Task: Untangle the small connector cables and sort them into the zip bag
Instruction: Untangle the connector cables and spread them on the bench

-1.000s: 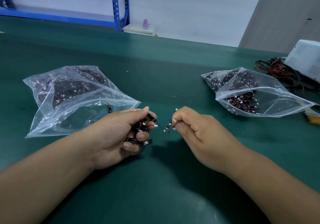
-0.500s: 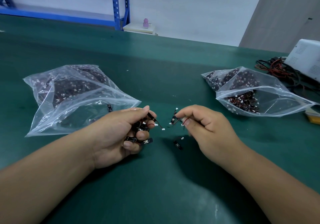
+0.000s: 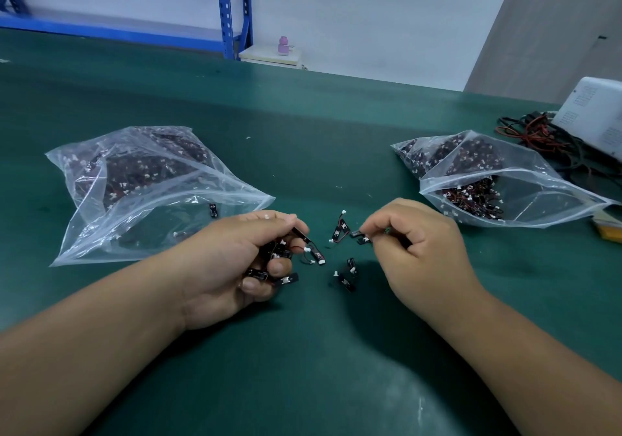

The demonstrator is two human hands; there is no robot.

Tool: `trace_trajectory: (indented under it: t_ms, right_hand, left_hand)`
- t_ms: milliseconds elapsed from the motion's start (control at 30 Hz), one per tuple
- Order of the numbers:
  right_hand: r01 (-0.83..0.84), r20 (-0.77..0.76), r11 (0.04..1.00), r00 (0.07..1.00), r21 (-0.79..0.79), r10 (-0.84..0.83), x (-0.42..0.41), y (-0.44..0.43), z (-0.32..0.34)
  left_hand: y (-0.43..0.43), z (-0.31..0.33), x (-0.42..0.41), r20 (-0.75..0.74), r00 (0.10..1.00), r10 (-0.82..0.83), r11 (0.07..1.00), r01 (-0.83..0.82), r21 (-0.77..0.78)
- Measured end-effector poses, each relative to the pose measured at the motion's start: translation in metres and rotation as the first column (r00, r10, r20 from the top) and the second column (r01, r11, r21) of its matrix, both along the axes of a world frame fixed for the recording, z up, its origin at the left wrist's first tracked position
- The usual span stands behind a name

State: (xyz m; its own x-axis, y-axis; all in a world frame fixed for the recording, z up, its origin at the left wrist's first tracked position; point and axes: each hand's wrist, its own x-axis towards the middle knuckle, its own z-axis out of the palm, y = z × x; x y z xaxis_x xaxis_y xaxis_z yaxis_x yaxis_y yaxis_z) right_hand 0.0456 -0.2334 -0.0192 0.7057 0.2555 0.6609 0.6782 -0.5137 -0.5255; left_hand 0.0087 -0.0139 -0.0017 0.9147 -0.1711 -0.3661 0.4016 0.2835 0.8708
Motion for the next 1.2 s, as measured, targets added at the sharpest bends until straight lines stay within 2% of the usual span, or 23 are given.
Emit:
trace_trajectory:
  t_ms: [100, 267, 400, 500, 633, 800, 900, 1000, 1200]
  right_hand:
    - [-0.053, -0.018, 0.999, 0.998, -0.011, 0.053, -0.005, 0.002, 0.000]
    - [-0.170, -0.102, 0.976, 0.982, -0.133, 0.157, -0.020, 0.013, 0.001]
    - [-0.152, -0.032, 0.980, 0.988, -0.125, 0.149, -0.020, 0.020, -0.002]
    - [-0.098, -0.004, 0.995, 0.995, -0.020, 0.098, -0.014, 0.014, 0.000]
    - [-0.043, -0.171, 0.971, 0.982, 0.234, 0.084, -0.005, 0.000, 0.009]
    - [-0.005, -0.318, 0.968, 0.944, 0.250, 0.087, -0.004, 0.000, 0.011]
    - [0.053, -0.286, 0.964, 0.958, 0.262, 0.025, -0.003, 0.000, 0.009]
    - [0.056, -0.193, 0.988, 0.981, 0.145, -0.027, -0.003, 0.003, 0.002]
    - [-0.051, -0.042, 0.999, 0.998, -0.014, 0.050, -0.012, 0.011, 0.001]
  left_hand:
    - [0.000, -0.002, 0.000, 0.021, 0.999, -0.030, 0.999, 0.029, 0.023]
    - [-0.001, -0.002, -0.003, 0.105, 0.986, -0.133, 0.988, 0.124, 0.090]
    - [0.000, -0.002, -0.003, 0.119, 0.976, -0.183, 0.979, 0.170, 0.117]
    - [0.000, -0.003, -0.002, 0.094, 0.983, -0.158, 0.985, 0.150, 0.090]
    - [0.001, -0.004, 0.002, 0.040, 0.996, -0.082, 0.996, 0.080, 0.033]
    - [0.002, -0.002, 0.002, 0.017, 0.996, -0.090, 0.996, 0.090, 0.027]
    - [0.001, -0.001, 0.001, 0.022, 0.995, -0.093, 0.994, 0.092, 0.052]
    - [0.001, 0.000, 0.000, 0.030, 0.994, -0.102, 0.994, 0.100, 0.054]
    - [0.000, -0.001, -0.002, 0.036, 0.994, -0.105, 0.991, 0.102, 0.082]
